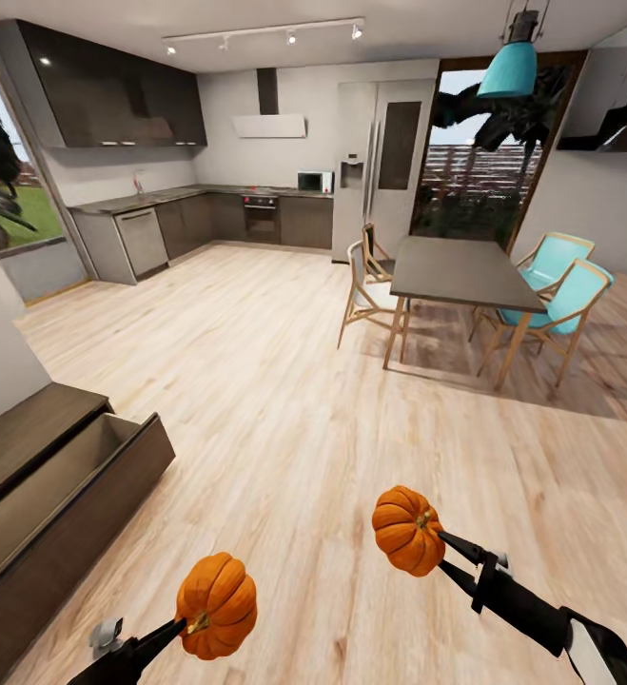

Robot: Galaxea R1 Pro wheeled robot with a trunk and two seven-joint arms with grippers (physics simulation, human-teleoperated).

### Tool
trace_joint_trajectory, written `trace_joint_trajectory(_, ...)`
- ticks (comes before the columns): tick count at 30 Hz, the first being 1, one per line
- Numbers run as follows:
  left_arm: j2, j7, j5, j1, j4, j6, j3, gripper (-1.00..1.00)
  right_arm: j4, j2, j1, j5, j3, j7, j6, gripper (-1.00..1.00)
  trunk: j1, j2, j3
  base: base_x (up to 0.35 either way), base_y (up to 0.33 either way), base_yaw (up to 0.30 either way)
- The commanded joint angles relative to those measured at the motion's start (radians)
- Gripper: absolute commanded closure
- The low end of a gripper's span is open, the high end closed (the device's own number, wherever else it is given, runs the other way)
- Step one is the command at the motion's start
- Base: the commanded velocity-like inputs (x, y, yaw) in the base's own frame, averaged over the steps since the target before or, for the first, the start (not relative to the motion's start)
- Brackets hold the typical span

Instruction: Place each of the two pumpkins and all three candles from the living room inside a cabinet in the living room (use any cabinet), then make sure every cabinet is closed, and position the cauldron so it is next to a table in the living room.

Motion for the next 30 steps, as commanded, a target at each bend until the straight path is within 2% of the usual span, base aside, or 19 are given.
trace_joint_trajectory(1, 0.001, -0.002, 0.011, -0.001, 0.0, 0.01, -0.005, 1.0, 0.0, 0.0, -0.001, -0.009, -0.002, 0.003, 0.011, 1.0, 0.001, -0.001, -0.001, 0.309, -0.112, 0.004)
trace_joint_trajectory(9, 0.001, -0.002, 0.011, -0.001, 0.0, 0.01, -0.005, 1.0, 0.0, 0.0, -0.001, -0.008, -0.002, 0.003, 0.011, 1.0, 0.001, -0.001, -0.001, 0.309, -0.112, 0.127)
trace_joint_trajectory(30, 0.001, -0.002, 0.011, -0.001, 0.0, 0.01, -0.005, 1.0, -0.001, 0.0, -0.001, -0.008, -0.002, 0.003, 0.011, 1.0, 0.001, -0.001, -0.001, 0.309, -0.116, 0.282)
